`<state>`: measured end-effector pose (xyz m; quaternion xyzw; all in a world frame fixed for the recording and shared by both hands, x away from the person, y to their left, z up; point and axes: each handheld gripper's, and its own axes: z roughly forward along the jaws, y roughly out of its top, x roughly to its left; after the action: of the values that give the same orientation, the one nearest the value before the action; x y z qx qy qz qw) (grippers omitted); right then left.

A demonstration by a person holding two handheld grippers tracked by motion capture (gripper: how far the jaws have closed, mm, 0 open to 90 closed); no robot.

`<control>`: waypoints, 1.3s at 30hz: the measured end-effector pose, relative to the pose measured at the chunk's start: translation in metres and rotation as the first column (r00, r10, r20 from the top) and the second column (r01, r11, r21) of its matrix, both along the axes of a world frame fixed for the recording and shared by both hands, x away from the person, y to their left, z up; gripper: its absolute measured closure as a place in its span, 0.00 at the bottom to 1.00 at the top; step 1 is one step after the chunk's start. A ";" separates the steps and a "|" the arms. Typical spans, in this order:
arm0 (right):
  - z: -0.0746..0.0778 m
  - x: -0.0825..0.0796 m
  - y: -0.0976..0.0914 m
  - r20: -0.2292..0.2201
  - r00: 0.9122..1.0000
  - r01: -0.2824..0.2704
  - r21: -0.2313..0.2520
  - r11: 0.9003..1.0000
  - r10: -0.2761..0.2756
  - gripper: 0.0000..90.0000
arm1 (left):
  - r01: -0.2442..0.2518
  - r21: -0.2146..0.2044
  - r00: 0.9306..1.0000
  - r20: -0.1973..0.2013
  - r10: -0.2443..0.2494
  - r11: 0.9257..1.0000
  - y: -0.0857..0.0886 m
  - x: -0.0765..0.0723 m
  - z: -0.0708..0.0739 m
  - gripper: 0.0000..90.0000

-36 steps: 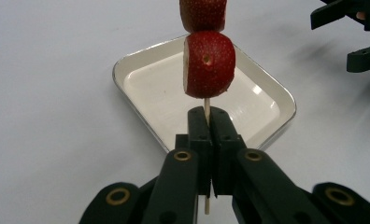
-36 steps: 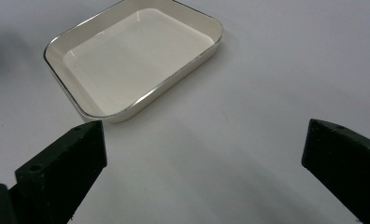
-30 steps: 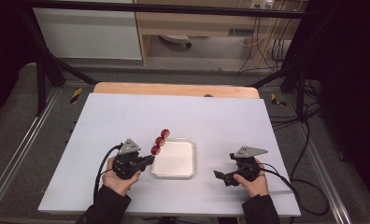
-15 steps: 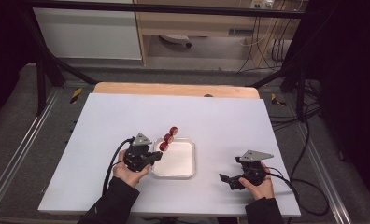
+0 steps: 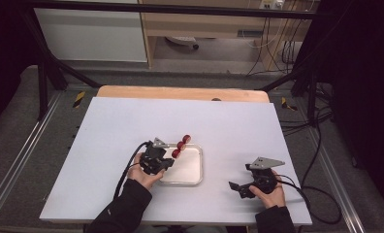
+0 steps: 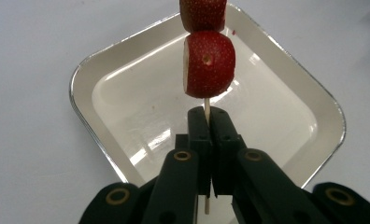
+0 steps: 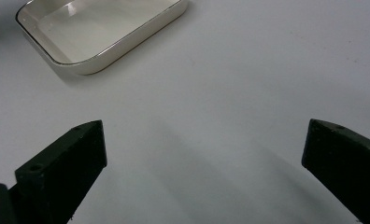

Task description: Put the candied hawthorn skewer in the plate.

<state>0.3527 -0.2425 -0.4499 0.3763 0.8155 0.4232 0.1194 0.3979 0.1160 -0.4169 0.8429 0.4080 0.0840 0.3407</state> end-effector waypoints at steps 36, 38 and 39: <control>0.000 -0.001 0.000 0.009 1.000 0.005 0.001 1.000 -0.005 0.01 | 0.011 0.090 0.999 -0.034 -0.008 0.996 -0.009 -0.006 -0.012 0.86; 0.001 -0.001 0.000 0.011 1.000 0.005 0.000 1.000 -0.005 0.01 | 0.024 0.079 1.000 -0.021 -0.022 0.997 -0.006 -0.008 -0.009 0.82; 0.001 -0.001 0.000 0.011 1.000 0.006 0.000 1.000 -0.006 0.01 | 0.033 0.063 0.999 -0.005 -0.033 0.997 -0.003 -0.009 -0.006 0.80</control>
<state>0.3520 -0.2430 -0.4492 0.3764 0.8137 0.4251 0.1249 0.3891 0.1126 -0.4234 0.8599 0.3919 0.0896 0.3146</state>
